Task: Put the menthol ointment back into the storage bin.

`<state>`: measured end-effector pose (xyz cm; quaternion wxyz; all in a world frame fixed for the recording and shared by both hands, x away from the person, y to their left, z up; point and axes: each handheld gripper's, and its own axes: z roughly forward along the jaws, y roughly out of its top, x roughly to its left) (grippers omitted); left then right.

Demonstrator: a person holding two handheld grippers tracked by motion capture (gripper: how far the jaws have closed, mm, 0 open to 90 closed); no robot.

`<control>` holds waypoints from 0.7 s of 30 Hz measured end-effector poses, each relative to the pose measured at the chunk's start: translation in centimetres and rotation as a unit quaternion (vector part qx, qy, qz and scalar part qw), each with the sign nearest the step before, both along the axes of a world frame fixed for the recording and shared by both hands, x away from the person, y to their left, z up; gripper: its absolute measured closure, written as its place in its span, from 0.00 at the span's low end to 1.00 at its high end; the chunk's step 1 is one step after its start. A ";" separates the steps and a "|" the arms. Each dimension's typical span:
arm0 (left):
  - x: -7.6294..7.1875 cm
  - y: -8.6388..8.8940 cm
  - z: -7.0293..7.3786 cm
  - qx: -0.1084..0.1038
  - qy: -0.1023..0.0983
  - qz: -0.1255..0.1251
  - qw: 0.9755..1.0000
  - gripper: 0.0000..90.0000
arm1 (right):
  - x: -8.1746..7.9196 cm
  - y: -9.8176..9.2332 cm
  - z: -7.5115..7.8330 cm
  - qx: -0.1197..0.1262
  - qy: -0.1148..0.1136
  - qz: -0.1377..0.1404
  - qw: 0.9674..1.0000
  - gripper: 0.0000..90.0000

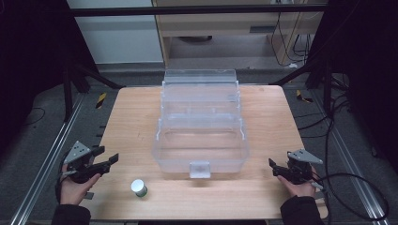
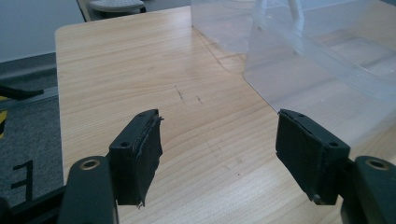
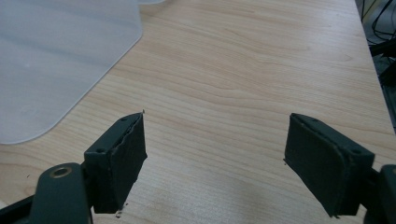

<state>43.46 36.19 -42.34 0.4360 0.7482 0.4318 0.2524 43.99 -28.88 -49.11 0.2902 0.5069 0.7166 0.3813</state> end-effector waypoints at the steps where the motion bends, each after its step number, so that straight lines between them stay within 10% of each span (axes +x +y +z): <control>1: 0.0 0.0 0.0 0.000 0.000 0.000 1.000 0.34 | 0.0 0.0 0.0 0.000 0.000 0.000 1.000 0.22; 9: 0.0 -0.6 1.3 0.049 0.008 -0.073 0.996 0.29 | 0.2 0.4 -0.1 -0.012 0.002 0.019 1.000 0.22; 21: 0.2 -2.2 3.2 0.123 0.038 -0.159 0.979 0.27 | 0.3 0.6 -0.4 -0.019 0.012 0.028 0.999 0.21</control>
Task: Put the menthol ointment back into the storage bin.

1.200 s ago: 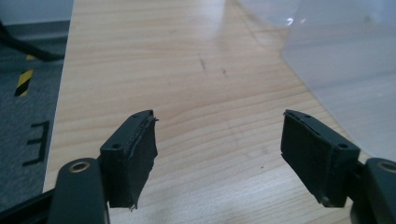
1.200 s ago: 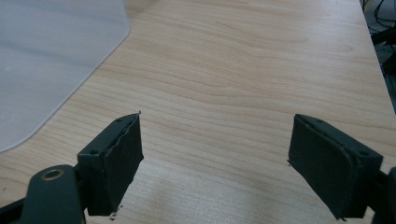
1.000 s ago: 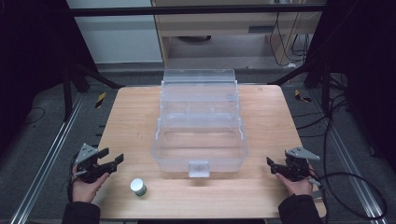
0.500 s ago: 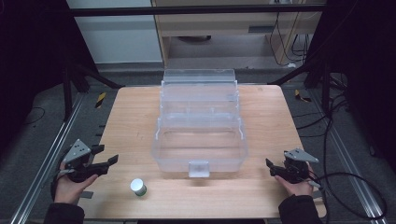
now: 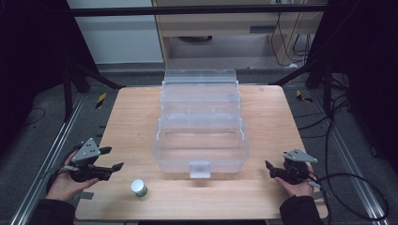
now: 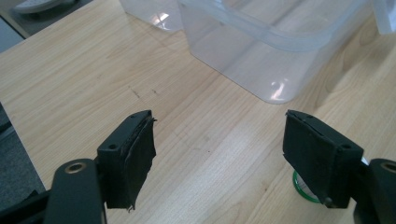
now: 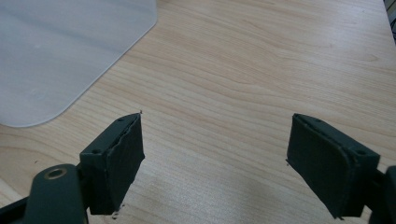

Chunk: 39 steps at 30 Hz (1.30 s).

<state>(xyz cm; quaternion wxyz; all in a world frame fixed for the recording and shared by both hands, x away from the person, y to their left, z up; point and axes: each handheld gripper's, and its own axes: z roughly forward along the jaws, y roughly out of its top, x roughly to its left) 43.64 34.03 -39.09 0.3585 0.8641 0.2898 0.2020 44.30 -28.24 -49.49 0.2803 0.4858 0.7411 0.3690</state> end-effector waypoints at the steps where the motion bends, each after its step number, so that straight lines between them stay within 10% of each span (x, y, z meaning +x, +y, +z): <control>1: 0.0 -0.2 0.4 0.008 0.005 -0.012 1.000 0.27 | 0.0 0.0 0.0 -0.001 0.003 0.000 1.000 0.20; 12: -0.2 -1.7 1.8 0.058 0.020 -0.060 0.996 0.28 | 0.1 0.1 -0.1 -0.007 0.004 0.005 1.000 0.20; 39: 0.0 -5.1 1.1 0.177 0.088 -0.166 0.966 0.30 | 0.2 0.2 -0.3 -0.012 0.011 0.006 1.000 0.19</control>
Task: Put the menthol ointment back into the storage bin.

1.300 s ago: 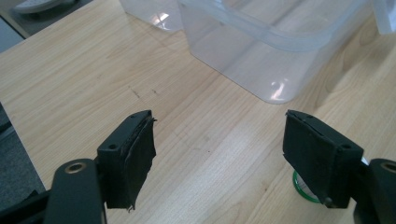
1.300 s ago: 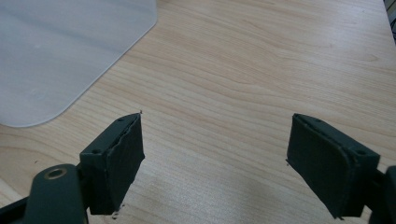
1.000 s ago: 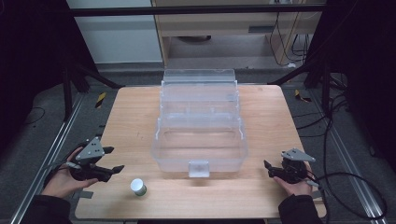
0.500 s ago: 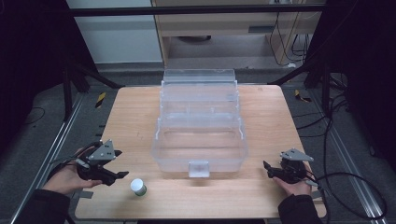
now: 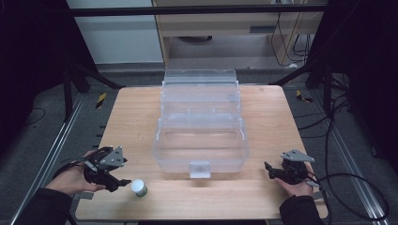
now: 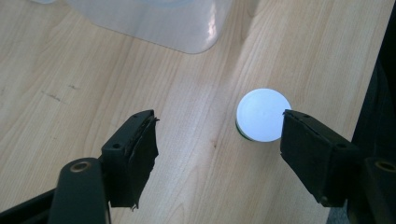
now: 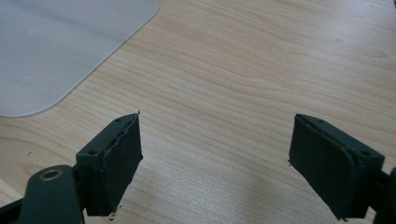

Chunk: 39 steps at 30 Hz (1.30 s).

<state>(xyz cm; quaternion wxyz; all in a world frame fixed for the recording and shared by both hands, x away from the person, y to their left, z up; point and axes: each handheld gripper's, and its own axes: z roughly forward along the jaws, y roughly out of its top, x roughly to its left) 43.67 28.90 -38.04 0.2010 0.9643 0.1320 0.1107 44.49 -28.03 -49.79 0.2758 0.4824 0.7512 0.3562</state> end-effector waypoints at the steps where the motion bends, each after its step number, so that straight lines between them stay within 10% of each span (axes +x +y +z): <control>1: 0.0 -0.1 0.0 0.000 0.002 -0.002 1.000 0.31 | 0.0 0.0 0.0 0.000 0.000 0.000 1.000 0.19; 39: -0.1 -3.3 -2.9 0.067 0.053 -0.064 0.994 0.38 | 0.1 0.2 -0.3 -0.011 0.016 0.009 1.000 0.19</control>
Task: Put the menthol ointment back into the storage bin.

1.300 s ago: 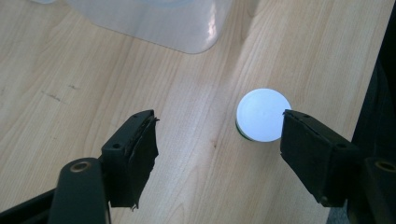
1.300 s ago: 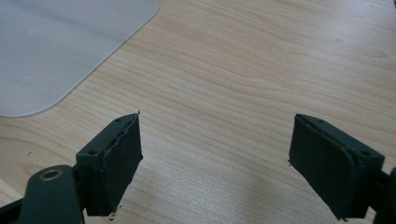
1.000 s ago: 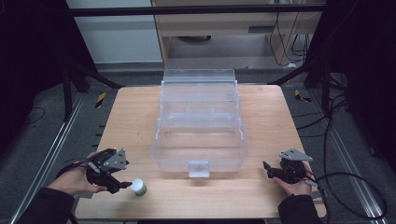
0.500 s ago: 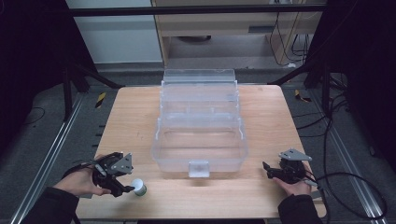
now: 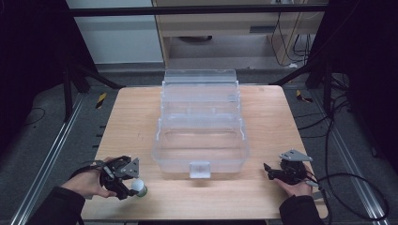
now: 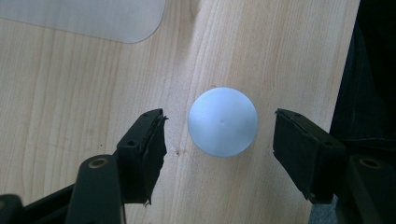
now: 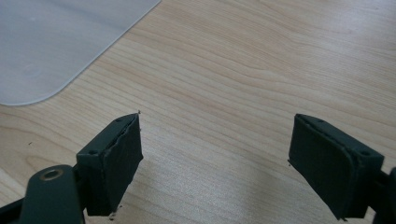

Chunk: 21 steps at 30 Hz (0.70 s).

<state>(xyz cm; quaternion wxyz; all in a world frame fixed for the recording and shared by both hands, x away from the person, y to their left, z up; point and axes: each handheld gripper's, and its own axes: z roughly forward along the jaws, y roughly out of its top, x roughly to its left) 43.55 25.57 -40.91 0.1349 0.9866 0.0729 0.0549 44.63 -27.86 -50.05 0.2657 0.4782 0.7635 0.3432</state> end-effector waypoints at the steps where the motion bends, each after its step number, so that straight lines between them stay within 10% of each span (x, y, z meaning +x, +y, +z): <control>1: 0.0 -0.2 -0.1 0.002 0.001 0.000 1.000 0.39 | 0.0 0.0 0.0 0.002 0.001 0.000 1.000 0.19; 21: 0.9 -1.2 -1.6 0.032 0.024 -0.008 0.999 0.48 | 0.1 0.1 -0.1 -0.001 0.005 0.003 1.000 0.19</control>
